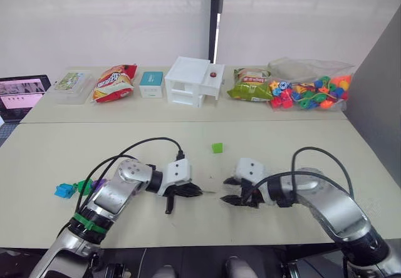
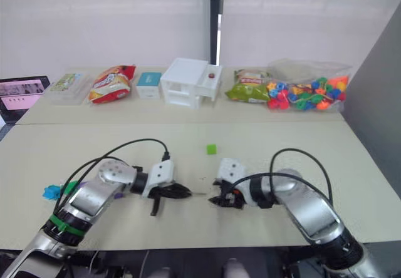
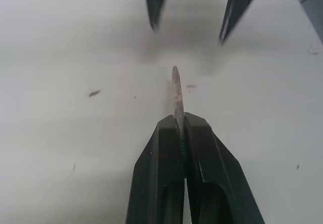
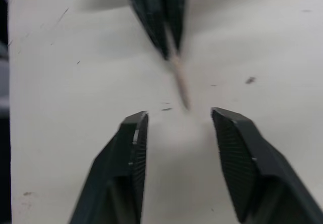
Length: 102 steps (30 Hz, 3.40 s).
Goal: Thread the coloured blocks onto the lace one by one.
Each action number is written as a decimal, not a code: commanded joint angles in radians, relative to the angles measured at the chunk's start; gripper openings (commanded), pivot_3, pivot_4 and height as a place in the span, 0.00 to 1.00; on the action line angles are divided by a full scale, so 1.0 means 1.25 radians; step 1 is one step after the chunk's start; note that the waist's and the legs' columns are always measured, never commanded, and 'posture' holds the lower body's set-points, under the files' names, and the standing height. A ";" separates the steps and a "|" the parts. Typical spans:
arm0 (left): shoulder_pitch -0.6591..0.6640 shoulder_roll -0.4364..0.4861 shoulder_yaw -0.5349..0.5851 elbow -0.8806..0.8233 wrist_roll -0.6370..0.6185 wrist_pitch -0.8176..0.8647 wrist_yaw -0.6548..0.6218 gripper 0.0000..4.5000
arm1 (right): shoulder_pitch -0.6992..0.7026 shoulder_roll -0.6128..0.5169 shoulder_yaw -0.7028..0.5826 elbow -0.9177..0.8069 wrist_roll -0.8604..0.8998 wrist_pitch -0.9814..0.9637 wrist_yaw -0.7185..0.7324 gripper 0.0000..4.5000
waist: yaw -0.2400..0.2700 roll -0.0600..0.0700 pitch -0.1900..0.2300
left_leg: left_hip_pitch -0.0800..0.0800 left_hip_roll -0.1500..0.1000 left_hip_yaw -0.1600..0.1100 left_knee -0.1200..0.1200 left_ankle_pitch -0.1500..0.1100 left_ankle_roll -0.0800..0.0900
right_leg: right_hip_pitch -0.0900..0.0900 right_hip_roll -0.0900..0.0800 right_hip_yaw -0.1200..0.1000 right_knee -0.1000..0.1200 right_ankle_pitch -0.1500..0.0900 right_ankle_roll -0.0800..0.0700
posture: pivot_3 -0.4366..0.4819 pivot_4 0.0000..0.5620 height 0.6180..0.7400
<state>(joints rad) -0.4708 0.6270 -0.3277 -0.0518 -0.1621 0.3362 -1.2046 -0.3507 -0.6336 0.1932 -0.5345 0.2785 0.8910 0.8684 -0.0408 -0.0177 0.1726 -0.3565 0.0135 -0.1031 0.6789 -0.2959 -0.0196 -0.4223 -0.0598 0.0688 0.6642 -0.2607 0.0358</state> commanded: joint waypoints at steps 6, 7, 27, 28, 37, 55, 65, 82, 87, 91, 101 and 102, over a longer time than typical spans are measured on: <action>0.063 0.073 0.101 -0.076 -0.044 0.058 0.024 0.00 | 0.112 0.263 -0.132 -0.043 -0.019 0.001 -0.345 0.90 | -0.001 0.000 0.000 | 0.000 0.000 0.000 0.000 0.000 0.000 | 0.000 0.000 0.000 0.000 0.000 0.000 | 0.48 0.27 1.00; 0.068 0.079 0.111 -0.083 -0.049 0.071 0.029 0.00 | 0.121 0.305 -0.103 -0.026 -0.045 -0.029 -0.391 0.90 | -0.002 0.000 0.000 | 0.000 0.000 0.000 -0.001 0.000 0.000 | 0.000 0.000 0.000 0.000 0.000 0.000 | 0.48 0.27 1.00; 0.082 0.107 0.131 -0.129 -0.056 0.114 0.048 0.00 | -0.124 0.629 -0.071 0.681 -0.223 -0.599 -0.740 0.85 | -0.016 0.001 0.000 | 0.001 0.000 0.000 -0.004 0.001 -0.001 | -0.001 0.000 0.000 0.001 0.000 -0.001 | 0.48 0.27 1.00; 0.084 0.108 0.131 -0.129 -0.057 0.113 0.048 0.00 | -0.122 0.633 -0.067 0.682 -0.220 -0.604 -0.736 0.79 | -0.018 0.001 0.000 | 0.001 0.000 0.000 -0.004 0.001 -0.001 | -0.001 0.000 0.000 0.001 0.000 -0.001 | 0.48 0.27 1.00; 0.085 0.111 0.129 -0.120 -0.058 0.100 0.046 0.00 | -0.093 0.643 -0.054 0.630 -0.180 -0.610 -0.708 0.25 | -0.023 0.001 0.000 | 0.002 0.000 0.000 -0.004 0.001 -0.001 | -0.002 0.000 0.000 0.001 0.000 -0.001 | 0.48 0.27 1.00; 0.065 0.092 0.107 -0.091 -0.053 0.062 0.039 0.00 | 0.351 0.434 0.125 -0.049 -0.182 -0.209 -0.608 0.25 | -0.021 0.001 0.000 | 0.002 0.001 0.000 -0.004 0.000 -0.001 | -0.001 0.001 0.000 0.000 0.000 0.000 | 0.48 0.27 1.00; 0.060 0.089 0.101 -0.070 -0.048 0.046 0.038 0.00 | 0.369 0.463 0.101 -0.022 -0.151 -0.181 -0.600 0.72 | -0.020 0.000 -0.001 | 0.003 0.001 0.000 -0.004 0.000 -0.001 | 0.000 0.001 0.000 0.000 0.000 0.000 | 0.48 0.27 1.00; 0.069 0.089 0.089 -0.081 -0.053 0.028 0.012 0.00 | -0.111 -0.066 0.100 0.162 0.036 -0.270 0.177 1.00 | -0.016 0.000 0.000 | 0.002 0.000 0.000 -0.002 0.000 0.000 | 0.001 0.001 0.000 -0.001 0.000 0.000 | 0.48 0.27 1.00; 0.088 0.094 0.090 -0.116 -0.059 0.039 0.008 0.00 | -0.276 -0.046 0.245 0.442 -0.114 -0.535 0.358 1.00 | -0.021 0.000 0.000 | 0.001 0.001 0.001 -0.002 0.000 0.000 | 0.001 0.000 0.000 -0.001 0.000 0.000 | 0.48 0.27 1.00; 0.102 0.095 0.086 -0.143 -0.061 0.050 0.012 0.00 | -0.353 0.012 0.287 0.616 -0.169 -0.644 0.424 1.00 | -0.021 0.000 0.000 | 0.001 0.001 0.000 -0.002 0.000 0.000 | 0.000 0.000 0.000 -0.001 0.000 0.000 | 0.48 0.27 1.00; 0.120 0.095 0.087 -0.209 -0.080 0.097 0.026 0.00 | -0.399 0.074 0.287 0.818 -0.234 -0.763 0.475 0.59 | -0.020 0.000 0.000 | 0.002 0.001 0.000 -0.002 0.000 0.000 | 0.001 0.000 0.000 0.000 0.000 -0.001 | 0.48 0.27 1.00; 0.121 0.095 0.087 -0.212 -0.081 0.100 0.026 0.00 | -0.400 0.075 0.284 0.822 -0.235 -0.765 0.473 0.52 | -0.021 0.000 0.000 | 0.002 0.001 0.000 -0.001 0.000 0.000 | 0.001 0.000 0.000 0.000 0.000 -0.001 | 0.48 0.27 1.00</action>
<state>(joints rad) -0.3183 0.7407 -0.2258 -0.2776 -0.2402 0.4589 -1.1752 -0.8482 -0.5326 0.5561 0.4614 0.0396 -0.0591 1.4752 -0.0667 -0.0176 0.1727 -0.3533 0.0142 -0.1028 0.6772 -0.2956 -0.0202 -0.4212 -0.0599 0.0685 0.6646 -0.2604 0.0352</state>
